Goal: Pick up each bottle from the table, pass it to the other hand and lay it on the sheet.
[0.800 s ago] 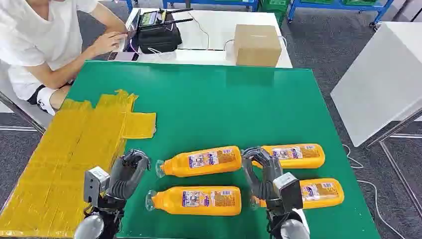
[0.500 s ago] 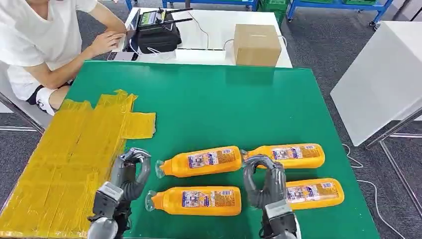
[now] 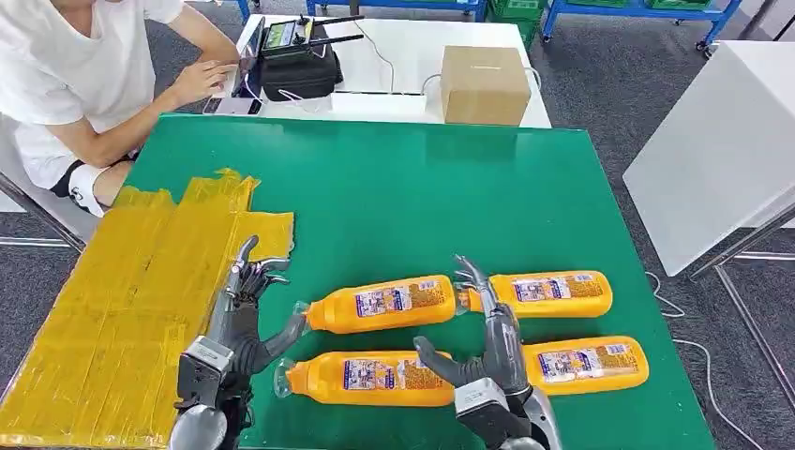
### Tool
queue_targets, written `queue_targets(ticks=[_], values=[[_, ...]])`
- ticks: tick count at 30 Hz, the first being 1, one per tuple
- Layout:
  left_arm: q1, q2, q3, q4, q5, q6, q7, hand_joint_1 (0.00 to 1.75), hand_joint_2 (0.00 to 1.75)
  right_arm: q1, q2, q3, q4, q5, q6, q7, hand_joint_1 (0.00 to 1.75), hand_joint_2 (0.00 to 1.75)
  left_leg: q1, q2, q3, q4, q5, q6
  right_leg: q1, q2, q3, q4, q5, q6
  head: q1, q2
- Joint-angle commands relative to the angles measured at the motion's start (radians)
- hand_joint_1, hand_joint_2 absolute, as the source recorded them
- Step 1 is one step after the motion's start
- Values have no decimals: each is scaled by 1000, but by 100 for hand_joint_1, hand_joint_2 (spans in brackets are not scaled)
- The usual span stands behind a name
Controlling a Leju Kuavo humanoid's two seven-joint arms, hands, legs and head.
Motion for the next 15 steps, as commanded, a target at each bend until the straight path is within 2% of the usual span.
queue_targets(ticks=[1,6,8,13,15], values=[[-39,-3,-11,37,1,-28,20,0,175,-108,-95,54,108,209,14,131,0,175,0,1,3,-2,0,0,0,1,3,-2,0,-1,0,0],[-41,-3,-11,38,0,-32,21,0,175,-117,-106,65,118,235,29,148,0,175,0,-1,3,-2,0,0,0,0,3,-1,0,-1,0,0],[-57,-7,-11,50,6,-53,25,0,175,-184,-158,111,171,317,100,211,0,175,-2,0,6,-4,0,0,-2,1,5,-2,-1,-1,0,0],[-101,-20,-19,84,9,-81,28,0,175,-364,-210,232,322,434,186,236,0,175,-1,2,4,-2,0,1,-1,3,3,-2,1,0,0,0],[-107,-23,-20,90,9,-81,28,0,175,-386,-203,245,345,431,188,233,0,175,-2,2,5,-3,0,1,-2,3,4,-2,1,-1,0,0]])
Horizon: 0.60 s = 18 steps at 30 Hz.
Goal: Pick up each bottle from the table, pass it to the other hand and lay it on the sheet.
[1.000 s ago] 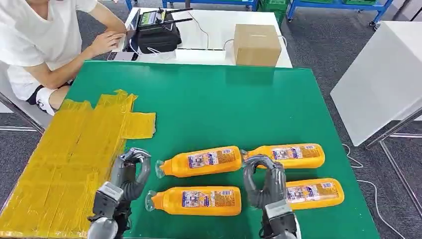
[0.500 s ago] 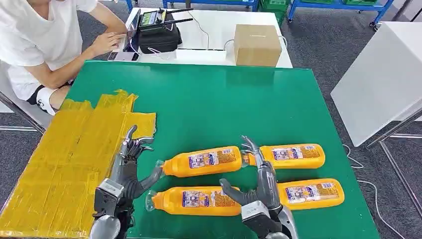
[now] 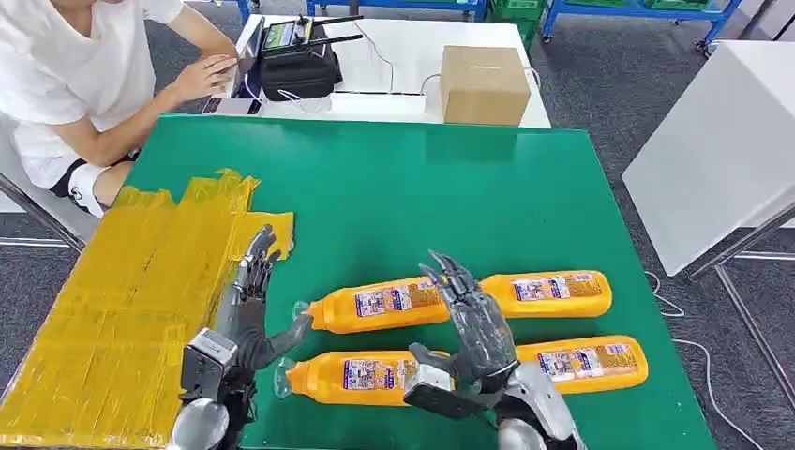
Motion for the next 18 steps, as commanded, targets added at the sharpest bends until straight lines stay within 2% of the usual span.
queue_targets(ticks=[1,7,8,9,10,14,15,16,18], values=[[-82,-11,-21,92,6,-23,8,0,175,-258,-89,193,260,83,76,22,0,175,-1,2,3,-2,0,1,-1,2,2,-1,1,-1,0,0],[-94,-17,-25,110,15,-35,5,0,175,-341,-80,245,345,81,105,42,0,175,-1,1,4,-2,0,1,-1,2,3,-1,0,-1,0,0],[-97,-17,-25,114,17,-35,5,0,175,-354,-79,250,365,80,109,44,0,175,-4,1,9,-6,0,1,-4,2,7,-2,-1,-2,0,0],[-101,-19,-26,118,20,-37,5,0,175,-366,-75,253,384,80,114,47,0,175,-1,1,4,-2,0,1,-1,2,4,-1,0,-1,0,0],[-103,-20,-27,120,22,-39,5,0,175,-375,-71,253,401,80,117,49,0,175,-2,1,6,-3,0,1,-2,1,5,-2,0,-1,0,0],[-109,-22,-31,127,26,-42,5,0,175,-402,-55,259,459,82,126,57,0,175,-3,0,8,-5,0,1,-3,2,7,-2,-1,-2,0,0],[-110,-23,-32,127,27,-42,5,0,175,-406,-53,261,469,83,127,58,0,175,-2,0,4,-2,1,1,-1,1,4,-1,0,-1,0,0],[-111,-22,-34,128,28,-43,6,0,175,-415,-51,268,489,89,128,70,0,175,-4,0,9,-6,1,1,-4,1,8,-3,-1,-2,0,0],[-111,-22,-35,127,29,-43,6,0,175,-420,-50,271,502,93,126,75,0,175,-4,-1,8,-5,1,1,-3,0,7,-2,-1,-2,0,0]])
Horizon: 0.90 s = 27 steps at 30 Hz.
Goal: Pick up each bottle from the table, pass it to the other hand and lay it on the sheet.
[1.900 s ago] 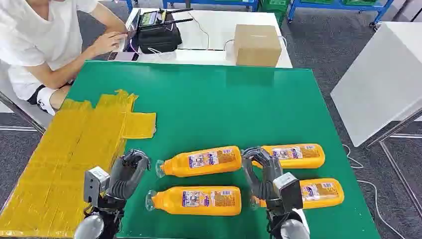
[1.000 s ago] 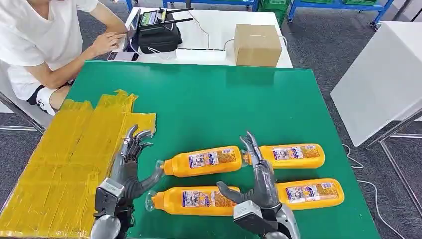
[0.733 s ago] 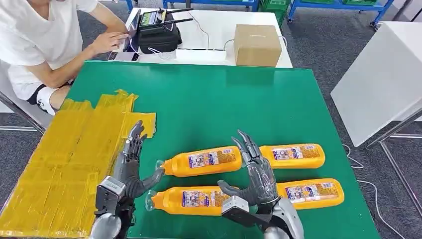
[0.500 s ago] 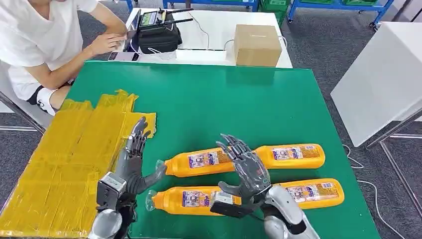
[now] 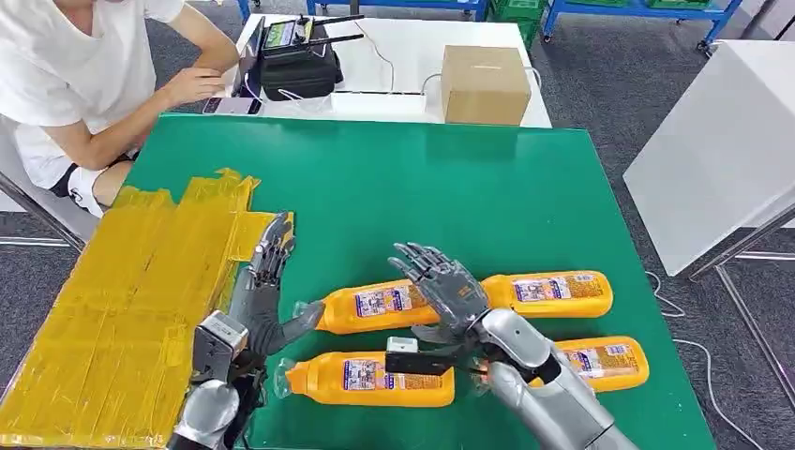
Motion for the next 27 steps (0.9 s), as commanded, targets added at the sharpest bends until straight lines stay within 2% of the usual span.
queue_targets(ticks=[1,5,6,9,13,17,19,22,27], values=[[-44,4,-23,71,6,-3,6,0,175,-106,15,74,203,26,4,46,0,175,-2,0,4,-2,0,0,-1,1,3,-1,0,-1,0,0],[-44,3,-23,70,7,-4,7,0,175,-114,19,75,225,30,8,52,0,175,-3,0,9,-5,-1,0,-3,2,7,-2,-2,-2,0,0],[-44,3,-23,70,7,-4,7,0,175,-114,19,75,225,30,8,52,0,175,-1,0,3,-2,0,0,-1,0,2,-1,0,-1,0,0],[-44,3,-23,70,7,-4,7,0,175,-114,19,75,225,30,8,52,0,175,-1,0,3,-2,0,0,-1,1,3,-1,-1,-1,0,0],[-49,2,-30,78,10,-3,10,0,175,-153,28,92,318,24,35,59,0,175,-3,0,7,-4,0,0,-3,1,5,-1,-1,-2,0,0],[-51,2,-32,81,10,-3,10,0,175,-160,31,94,336,20,40,57,0,175,-1,0,3,-2,0,0,-1,0,2,-1,0,-1,0,0],[-52,1,-32,82,11,-3,10,0,175,-163,35,95,345,18,42,56,0,175,-3,-1,7,-4,0,0,-3,0,5,-1,-1,-2,0,0],[-61,-1,-37,91,19,-5,12,0,175,-191,56,102,419,7,66,52,0,175,-1,0,2,-1,0,0,-1,1,2,-1,0,-1,0,0],[-78,-6,-45,111,30,-10,11,0,175,-231,86,112,503,-3,86,31,0,175,-2,0,4,-2,0,0,-1,1,3,0,-1,-1,0,0]])
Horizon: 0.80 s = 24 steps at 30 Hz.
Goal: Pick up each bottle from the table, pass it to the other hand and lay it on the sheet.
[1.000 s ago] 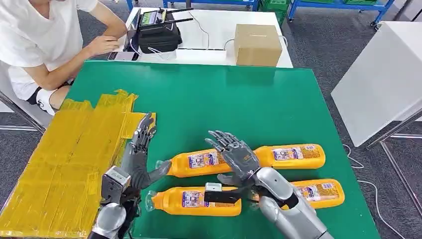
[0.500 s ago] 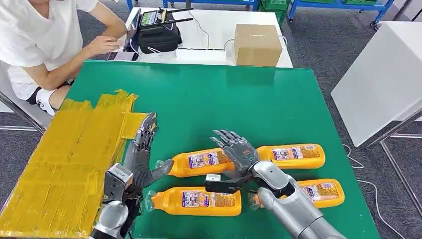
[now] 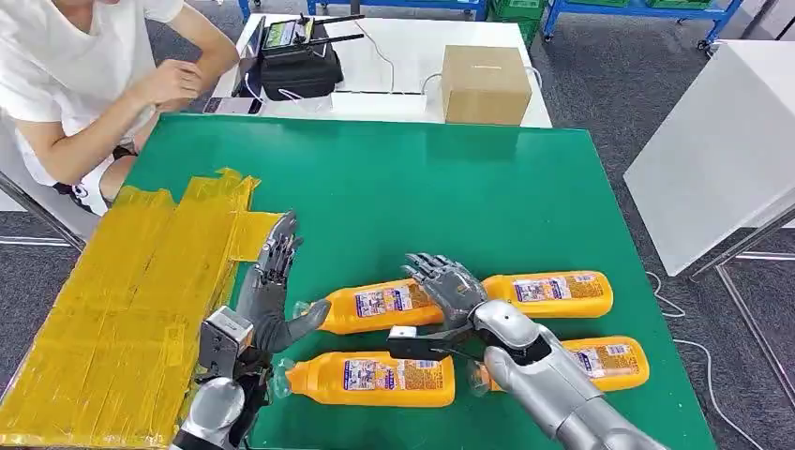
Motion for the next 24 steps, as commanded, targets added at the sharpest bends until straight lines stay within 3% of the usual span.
queue_targets(ticks=[1,8,9,10,11,24], values=[[-71,2,-36,96,18,-9,5,0,175,-119,59,57,238,-16,34,-24,0,175,-1,0,2,-1,0,0,-1,1,2,0,0,-1,0,0],[-93,-3,-57,126,50,-9,-10,0,175,-188,110,122,401,8,45,-59,0,175,-1,1,3,-1,0,0,0,1,2,-1,0,-1,0,0],[-92,0,-62,124,58,-7,-14,0,175,-191,117,124,415,1,31,-67,49,175,-2,1,5,-3,0,0,-1,1,4,-1,-1,-1,0,0],[-92,0,-63,123,61,-6,-16,0,175,-192,120,127,419,0,31,-70,152,175,-1,0,4,-2,0,0,-1,1,3,-1,0,-1,0,0],[-92,0,-63,124,64,-6,-16,0,175,-192,121,130,421,0,30,-73,173,175,-1,0,3,-2,0,0,-1,0,2,-1,0,-1,0,0],[-92,1,-68,121,74,-6,-20,0,175,-186,121,133,426,-8,-3,-77,175,175,-2,-1,6,-3,0,0,-1,-1,5,-1,-1,-1,0,0]])
